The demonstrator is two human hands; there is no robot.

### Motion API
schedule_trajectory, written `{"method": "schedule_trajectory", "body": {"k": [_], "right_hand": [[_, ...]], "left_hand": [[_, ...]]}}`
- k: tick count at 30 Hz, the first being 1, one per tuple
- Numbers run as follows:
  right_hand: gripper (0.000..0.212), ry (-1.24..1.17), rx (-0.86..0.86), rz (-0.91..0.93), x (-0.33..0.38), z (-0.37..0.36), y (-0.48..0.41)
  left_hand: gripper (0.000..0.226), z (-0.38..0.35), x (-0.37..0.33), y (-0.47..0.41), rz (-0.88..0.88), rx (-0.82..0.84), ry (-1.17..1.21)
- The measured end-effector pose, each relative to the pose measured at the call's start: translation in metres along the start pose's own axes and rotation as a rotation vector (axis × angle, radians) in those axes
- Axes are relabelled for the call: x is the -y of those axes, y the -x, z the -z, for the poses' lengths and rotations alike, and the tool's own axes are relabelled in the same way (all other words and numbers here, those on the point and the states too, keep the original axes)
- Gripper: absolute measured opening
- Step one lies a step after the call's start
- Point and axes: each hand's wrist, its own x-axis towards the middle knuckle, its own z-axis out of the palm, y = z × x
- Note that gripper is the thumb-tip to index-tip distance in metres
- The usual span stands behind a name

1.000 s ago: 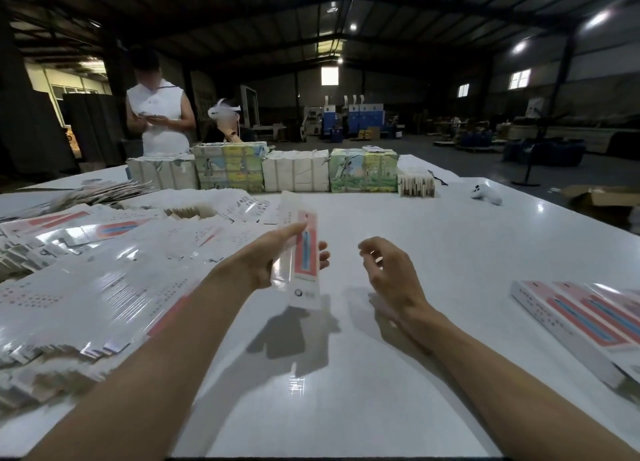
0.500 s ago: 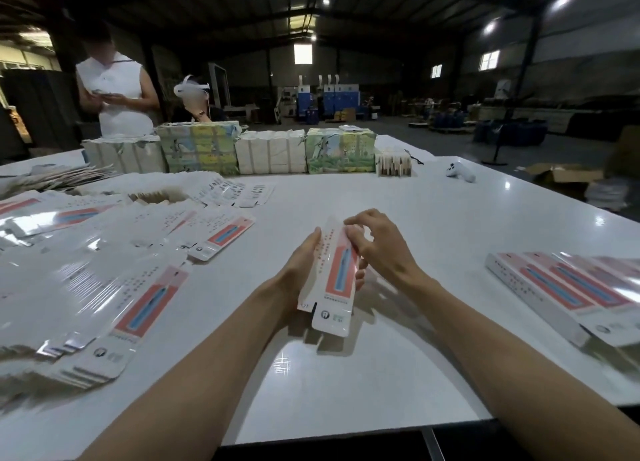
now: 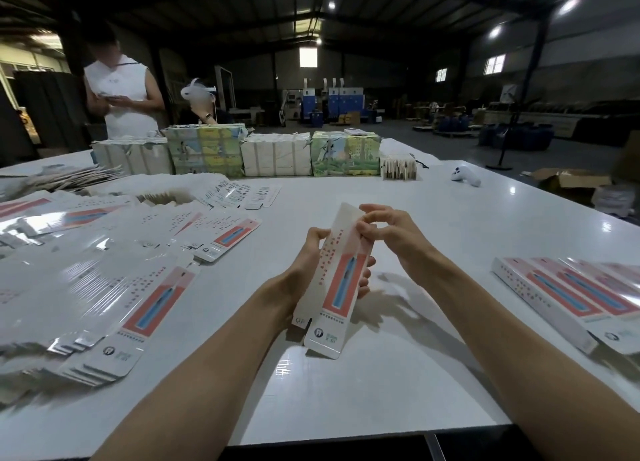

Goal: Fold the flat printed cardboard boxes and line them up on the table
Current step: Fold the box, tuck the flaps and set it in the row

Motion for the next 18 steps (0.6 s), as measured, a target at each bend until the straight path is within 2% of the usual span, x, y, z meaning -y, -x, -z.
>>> {"method": "schedule_trajectory", "body": {"k": [6, 11, 15, 18], "right_hand": [[0.02, -0.155, 0.095, -0.032, -0.001, 0.006, 0.001], [0.03, 0.113, 0.087, 0.023, 0.005, 0.001, 0.006], [0.028, -0.006, 0.061, 0.01, 0.005, 0.005, 0.005], [0.026, -0.105, 0.07, 0.008, 0.004, 0.007, 0.004]], "left_hand": [[0.088, -0.001, -0.003, -0.001, 0.008, 0.04, -0.069], [0.08, -0.001, -0.001, 0.004, 0.047, 0.098, 0.046], [0.079, -0.008, -0.005, 0.004, 0.015, 0.059, -0.024], [0.074, -0.015, -0.01, 0.004, 0.045, 0.081, 0.024]]}}
